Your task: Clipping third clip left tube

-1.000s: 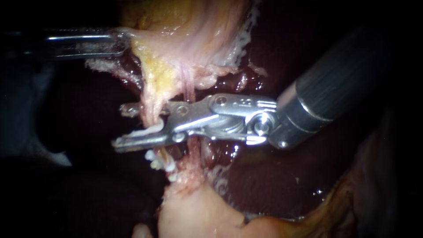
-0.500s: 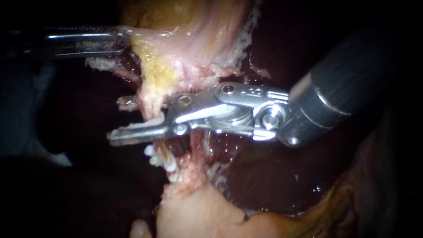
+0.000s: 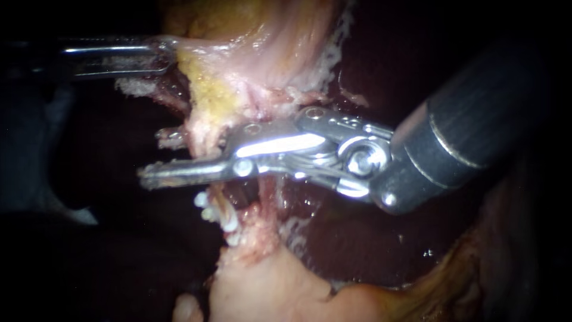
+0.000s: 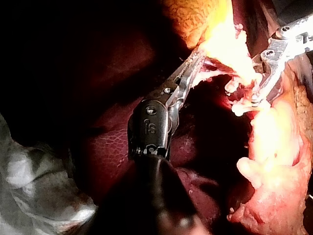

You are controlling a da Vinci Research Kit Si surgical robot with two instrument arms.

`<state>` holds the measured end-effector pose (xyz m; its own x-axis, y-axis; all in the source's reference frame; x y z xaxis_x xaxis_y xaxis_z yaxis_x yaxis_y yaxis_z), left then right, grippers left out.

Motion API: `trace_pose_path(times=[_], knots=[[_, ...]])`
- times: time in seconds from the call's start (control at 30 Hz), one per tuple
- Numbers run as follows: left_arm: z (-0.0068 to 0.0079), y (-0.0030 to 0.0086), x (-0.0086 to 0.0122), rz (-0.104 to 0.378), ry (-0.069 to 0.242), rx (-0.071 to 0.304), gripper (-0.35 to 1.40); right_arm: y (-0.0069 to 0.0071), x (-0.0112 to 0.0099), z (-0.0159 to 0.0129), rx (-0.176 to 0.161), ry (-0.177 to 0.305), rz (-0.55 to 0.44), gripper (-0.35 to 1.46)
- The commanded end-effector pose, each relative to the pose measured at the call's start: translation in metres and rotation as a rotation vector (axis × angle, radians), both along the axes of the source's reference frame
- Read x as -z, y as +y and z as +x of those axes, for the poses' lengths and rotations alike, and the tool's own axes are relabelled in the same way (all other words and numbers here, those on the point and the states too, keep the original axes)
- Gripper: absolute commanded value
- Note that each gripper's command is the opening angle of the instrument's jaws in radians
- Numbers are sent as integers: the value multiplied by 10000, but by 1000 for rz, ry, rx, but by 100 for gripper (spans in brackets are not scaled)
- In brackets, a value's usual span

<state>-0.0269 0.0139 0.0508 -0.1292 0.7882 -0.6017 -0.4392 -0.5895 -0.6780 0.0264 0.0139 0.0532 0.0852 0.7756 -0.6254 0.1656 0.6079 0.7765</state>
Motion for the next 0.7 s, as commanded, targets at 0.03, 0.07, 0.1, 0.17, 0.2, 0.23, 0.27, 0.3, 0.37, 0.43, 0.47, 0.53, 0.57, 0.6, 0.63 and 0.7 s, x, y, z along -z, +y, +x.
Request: trace_pose_path(times=[0.03,0.07,0.1,0.17,0.2,0.23,0.27,0.3,0.37,0.43,0.47,0.53,0.57,0.6,0.63,0.7], knots=[[0,0,0,0,0,0,-35,0,0,-1,0,-2,4,28],[0,0,0,0,0,0,-35,-1,0,-1,0,-2,4,25],[0,0,0,0,0,0,-35,0,0,-1,-3,-4,4,21],[0,0,0,0,0,0,-35,-1,0,-2,-6,-3,4,13],[0,0,0,0,0,0,-35,0,-1,-3,-8,-5,4,6],[0,0,0,0,0,0,-35,0,-1,-4,-6,-7,4,3],[0,0,-1,0,0,0,-35,0,-1,-5,-6,-7,4,-1],[0,0,-1,0,0,0,-35,0,-1,-6,-5,-7,4,-9],[0,0,-1,0,0,0,-35,-1,-2,-7,-10,-11,3,-29],[0,0,-1,0,0,0,-35,-2,-3,-9,0,-23,31,-35],[0,0,-2,0,0,0,-35,-1,-4,-9,3,-36,30,-35],[0,1,-2,0,0,0,-35,-4,-6,-10,23,-69,24,-35],[0,1,-2,0,0,0,-35,-5,-7,-10,32,-81,21,-35],[0,0,-2,0,0,0,-35,-6,-9,-9,36,-86,20,-35],[0,0,-2,0,0,0,-35,-8,-11,-9,36,-86,18,-35],[0,0,-2,0,0,0,-35,-9,-14,-9,36,-86,16,-35]])
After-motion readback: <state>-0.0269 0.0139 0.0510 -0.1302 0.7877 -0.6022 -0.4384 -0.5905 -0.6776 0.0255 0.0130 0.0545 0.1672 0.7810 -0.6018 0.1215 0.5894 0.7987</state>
